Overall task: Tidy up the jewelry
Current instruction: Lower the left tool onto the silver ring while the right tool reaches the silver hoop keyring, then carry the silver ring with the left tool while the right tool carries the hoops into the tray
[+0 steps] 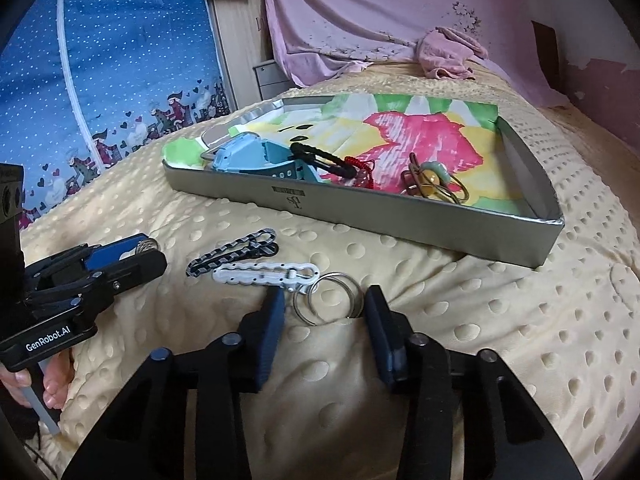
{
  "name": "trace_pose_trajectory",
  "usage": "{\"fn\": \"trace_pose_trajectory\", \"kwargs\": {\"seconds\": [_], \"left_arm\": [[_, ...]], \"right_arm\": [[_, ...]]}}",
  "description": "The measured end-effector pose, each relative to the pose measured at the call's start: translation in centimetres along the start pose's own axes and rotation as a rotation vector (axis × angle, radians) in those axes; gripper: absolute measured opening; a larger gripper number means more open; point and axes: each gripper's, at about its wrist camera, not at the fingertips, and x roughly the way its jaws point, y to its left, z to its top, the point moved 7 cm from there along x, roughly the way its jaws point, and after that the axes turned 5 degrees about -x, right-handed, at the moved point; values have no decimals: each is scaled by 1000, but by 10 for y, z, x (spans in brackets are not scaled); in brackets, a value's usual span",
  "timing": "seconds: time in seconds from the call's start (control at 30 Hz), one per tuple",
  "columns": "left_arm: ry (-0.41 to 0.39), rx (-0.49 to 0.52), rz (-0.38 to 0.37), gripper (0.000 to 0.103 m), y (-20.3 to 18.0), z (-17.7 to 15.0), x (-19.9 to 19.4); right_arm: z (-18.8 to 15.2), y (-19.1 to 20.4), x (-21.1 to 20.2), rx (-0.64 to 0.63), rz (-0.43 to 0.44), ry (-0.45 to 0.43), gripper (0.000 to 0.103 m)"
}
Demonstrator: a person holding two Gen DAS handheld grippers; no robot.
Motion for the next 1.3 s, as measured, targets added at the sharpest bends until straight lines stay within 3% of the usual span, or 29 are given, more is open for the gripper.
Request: {"fn": "trace_pose_trajectory", "kwargs": {"seconds": [0.2,0.8,1.0,1.3], "left_arm": [[-10,2,-16,21,-1,0,-3],[-59,-12,-83,20,-2,0,-18],[-83,-8,-118,20,-8,-6,-35],[-106,17,-114,20,-15,-10,-45]], "right_arm": [[-1,2,0,0,23,4,28],[-17,25,-27,-25,78,-33,27],[-19,39,-46,-73,49,-82,27],[-7,40,-68,-108,1,-172,27]]}}
